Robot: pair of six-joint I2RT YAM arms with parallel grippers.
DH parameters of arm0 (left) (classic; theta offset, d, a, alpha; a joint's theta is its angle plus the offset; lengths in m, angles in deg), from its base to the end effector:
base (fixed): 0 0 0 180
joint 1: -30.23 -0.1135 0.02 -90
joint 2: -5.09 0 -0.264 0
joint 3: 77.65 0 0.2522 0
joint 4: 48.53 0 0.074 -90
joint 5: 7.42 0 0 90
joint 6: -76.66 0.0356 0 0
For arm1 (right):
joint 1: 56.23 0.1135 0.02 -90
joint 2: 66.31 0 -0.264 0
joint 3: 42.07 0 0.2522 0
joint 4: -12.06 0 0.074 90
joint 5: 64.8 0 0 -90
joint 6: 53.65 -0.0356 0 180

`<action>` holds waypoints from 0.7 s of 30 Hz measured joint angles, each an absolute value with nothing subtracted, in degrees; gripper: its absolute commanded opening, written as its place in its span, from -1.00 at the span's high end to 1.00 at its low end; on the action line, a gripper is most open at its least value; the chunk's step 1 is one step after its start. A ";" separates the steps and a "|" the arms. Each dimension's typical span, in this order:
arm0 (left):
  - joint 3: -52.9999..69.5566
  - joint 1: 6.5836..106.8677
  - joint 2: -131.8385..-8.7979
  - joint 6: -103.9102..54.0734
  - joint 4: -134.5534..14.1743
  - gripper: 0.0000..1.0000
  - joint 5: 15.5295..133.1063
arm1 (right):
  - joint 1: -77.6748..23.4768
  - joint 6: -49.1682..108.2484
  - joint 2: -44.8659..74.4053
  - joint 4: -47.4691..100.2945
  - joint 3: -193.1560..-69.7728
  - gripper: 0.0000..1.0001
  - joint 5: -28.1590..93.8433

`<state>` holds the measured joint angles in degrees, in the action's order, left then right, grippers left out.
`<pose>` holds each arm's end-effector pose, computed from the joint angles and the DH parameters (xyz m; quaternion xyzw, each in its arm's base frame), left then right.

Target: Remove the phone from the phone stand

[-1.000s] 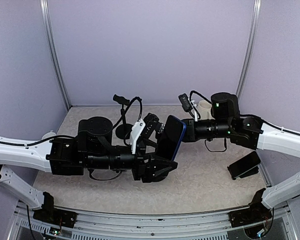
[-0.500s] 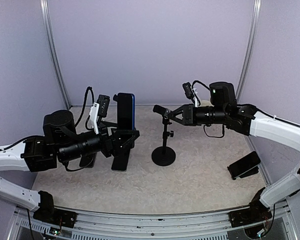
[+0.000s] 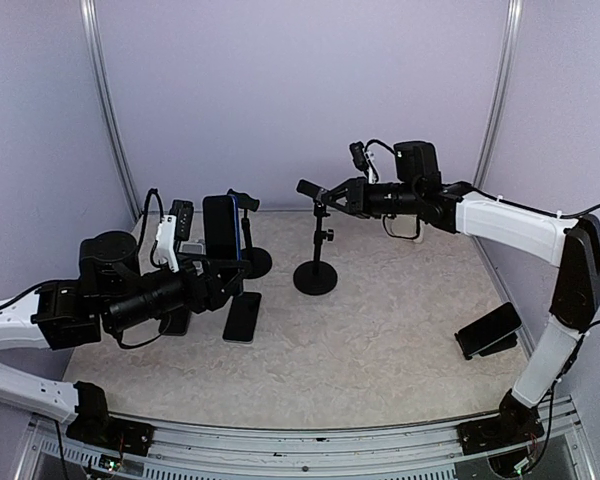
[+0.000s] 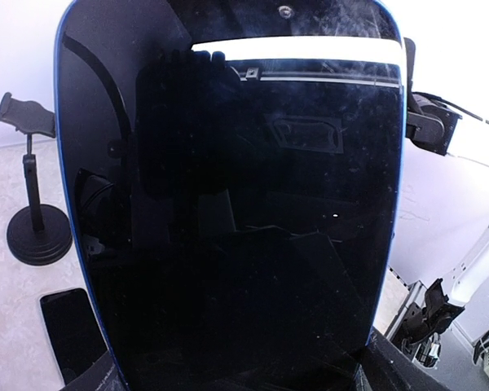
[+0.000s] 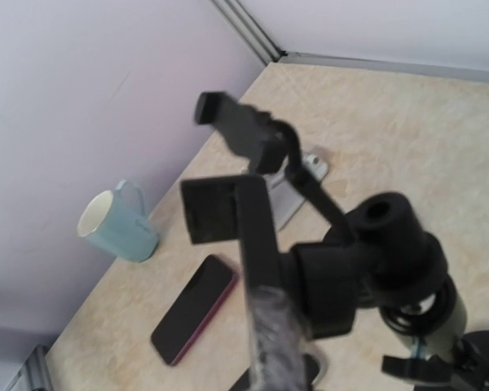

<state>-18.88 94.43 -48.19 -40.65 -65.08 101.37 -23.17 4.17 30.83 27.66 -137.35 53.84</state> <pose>0.1056 -0.1921 0.3286 0.1425 0.7553 -0.3613 0.5279 0.3304 0.2354 0.3357 -0.1523 0.7800 0.4770 0.3753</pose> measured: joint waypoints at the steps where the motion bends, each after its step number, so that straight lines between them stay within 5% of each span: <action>1: -19.12 94.43 -47.93 -41.00 -65.30 0.25 101.61 | -23.39 4.28 32.06 27.58 -138.44 1.00 53.93; 16: -21.24 94.43 -48.84 -42.31 -65.85 0.25 102.46 | -25.31 7.80 40.43 29.11 -148.12 0.99 52.18; 21: -21.24 94.43 -50.11 -42.48 -65.87 0.25 103.16 | -25.53 7.80 40.43 29.06 -148.12 0.35 52.16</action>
<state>-21.24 94.43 -50.11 -42.48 -65.87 103.16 -25.53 7.80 40.43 29.06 -148.12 52.16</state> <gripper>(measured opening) 0.734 0.242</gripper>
